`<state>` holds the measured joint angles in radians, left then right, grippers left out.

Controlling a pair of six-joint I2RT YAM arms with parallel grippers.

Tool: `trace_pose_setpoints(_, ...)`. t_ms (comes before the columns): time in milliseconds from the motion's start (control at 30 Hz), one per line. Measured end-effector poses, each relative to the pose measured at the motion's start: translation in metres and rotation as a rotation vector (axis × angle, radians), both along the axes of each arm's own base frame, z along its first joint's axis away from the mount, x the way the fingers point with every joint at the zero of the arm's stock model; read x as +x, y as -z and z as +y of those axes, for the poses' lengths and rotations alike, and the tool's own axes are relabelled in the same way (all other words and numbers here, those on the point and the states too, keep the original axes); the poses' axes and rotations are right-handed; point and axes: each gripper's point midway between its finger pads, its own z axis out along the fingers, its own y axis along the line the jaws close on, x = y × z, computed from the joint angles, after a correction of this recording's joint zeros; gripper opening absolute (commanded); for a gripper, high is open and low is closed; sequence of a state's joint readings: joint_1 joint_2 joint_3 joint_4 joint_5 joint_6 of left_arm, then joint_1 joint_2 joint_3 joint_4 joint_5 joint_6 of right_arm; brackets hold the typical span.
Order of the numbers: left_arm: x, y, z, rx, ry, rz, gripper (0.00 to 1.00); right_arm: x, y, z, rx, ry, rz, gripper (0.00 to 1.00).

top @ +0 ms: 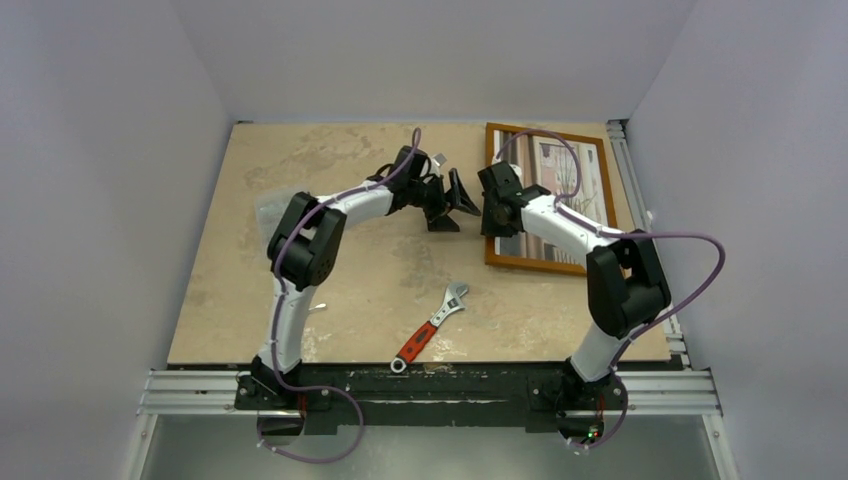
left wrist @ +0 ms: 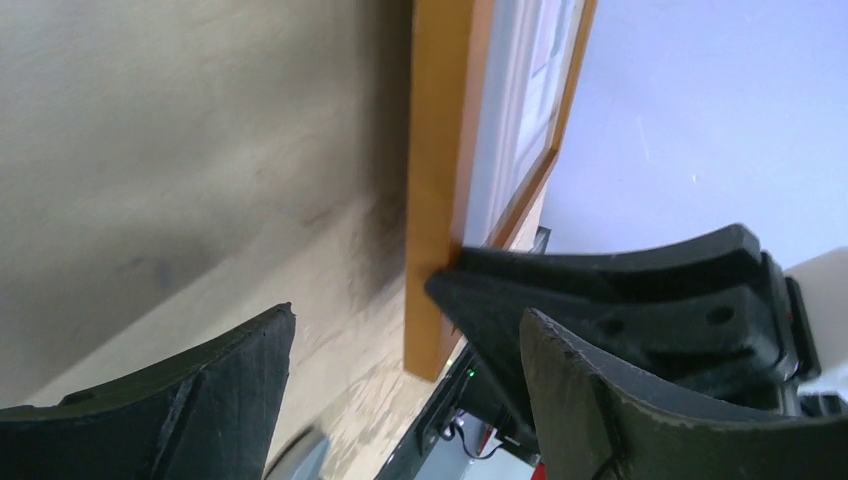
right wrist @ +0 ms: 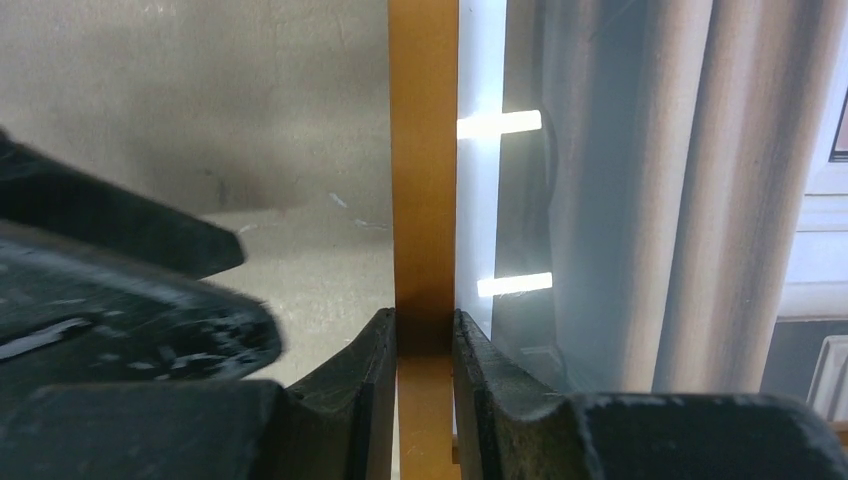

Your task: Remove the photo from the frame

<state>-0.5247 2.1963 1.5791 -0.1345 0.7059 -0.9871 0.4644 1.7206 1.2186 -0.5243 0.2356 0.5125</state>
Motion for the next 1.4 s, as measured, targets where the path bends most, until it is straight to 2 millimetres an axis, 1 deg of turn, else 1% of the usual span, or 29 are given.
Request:
trace_pose_setpoints(133,0.003,-0.002,-0.025,-0.049,0.007,0.0,0.81,-0.004,0.001,0.002,0.018,-0.01,0.002,0.0)
trace_pose_setpoints(200,0.007,-0.004,-0.038,-0.072,0.011,-0.005,0.79,-0.007,0.0,0.001,0.025,-0.013,-0.002,0.0)
trace_pose_setpoints(367,0.013,-0.004,-0.058,-0.104,0.015,-0.007,0.74,-0.014,-0.008,0.001,0.048,-0.019,-0.018,0.0)
trace_pose_setpoints(433,0.014,-0.001,-0.065,-0.11,0.016,-0.002,0.7,-0.014,-0.01,0.002,0.058,-0.021,-0.023,0.0)
trace_pose_setpoints(467,0.015,0.001,-0.068,-0.111,0.016,0.004,0.67,-0.014,-0.01,0.003,0.061,-0.022,-0.025,0.0)
trace_pose_setpoints(533,0.014,0.006,-0.071,-0.111,0.018,0.009,0.57,-0.015,-0.008,0.002,0.061,-0.022,-0.024,0.0)
trace_pose_setpoints(633,0.013,0.01,-0.073,-0.106,0.017,0.018,0.39,-0.019,-0.008,0.001,0.061,-0.021,-0.022,0.0)
trace_pose_setpoints(733,0.013,0.011,-0.074,-0.102,0.016,0.005,0.29,-0.02,-0.011,0.0,0.064,-0.022,-0.03,0.0)
trace_pose_setpoints(833,0.014,0.011,-0.074,-0.101,0.015,0.002,0.16,-0.02,-0.015,0.0,0.072,-0.026,-0.038,0.0)
trace_pose_setpoints(867,0.014,0.01,-0.075,-0.104,0.017,0.001,0.1,-0.02,-0.015,0.001,0.073,-0.028,-0.039,0.0)
trace_pose_setpoints(900,0.014,0.01,-0.075,-0.106,0.018,0.0,0.03,-0.02,-0.015,0.001,0.076,-0.033,-0.039,0.05)
trace_pose_setpoints(933,0.014,0.01,-0.074,-0.106,0.018,0.001,0.0,-0.02,-0.015,0.001,0.078,-0.039,-0.037,0.12)
trace_pose_setpoints(1000,0.013,0.01,-0.074,-0.106,0.019,0.001,0.0,-0.02,-0.015,0.001,0.077,-0.051,-0.034,0.3)
trace_pose_setpoints(1100,0.012,0.009,-0.071,-0.094,0.006,-0.004,0.0,-0.024,-0.018,0.003,0.082,-0.084,-0.029,0.49)
trace_pose_setpoints(1167,0.009,0.008,-0.068,-0.086,0.001,-0.006,0.0,-0.028,-0.026,0.004,0.084,-0.106,-0.046,0.65)
trace_pose_setpoints(1200,0.007,0.007,-0.065,-0.082,-0.002,-0.005,0.0,-0.032,-0.033,0.004,0.085,-0.119,-0.063,0.7)
trace_pose_setpoints(1267,0.004,0.002,-0.06,-0.076,-0.007,-0.001,0.0,-0.039,-0.05,0.002,0.088,-0.141,-0.101,0.75)
trace_pose_setpoints(1300,0.003,-0.001,-0.056,-0.073,-0.01,0.001,0.0,-0.042,-0.062,0.001,0.091,-0.157,-0.133,0.77)
trace_pose_setpoints(1400,0.002,-0.01,-0.043,-0.055,-0.019,0.008,0.0,-0.05,-0.089,0.001,0.098,-0.196,-0.204,0.79)
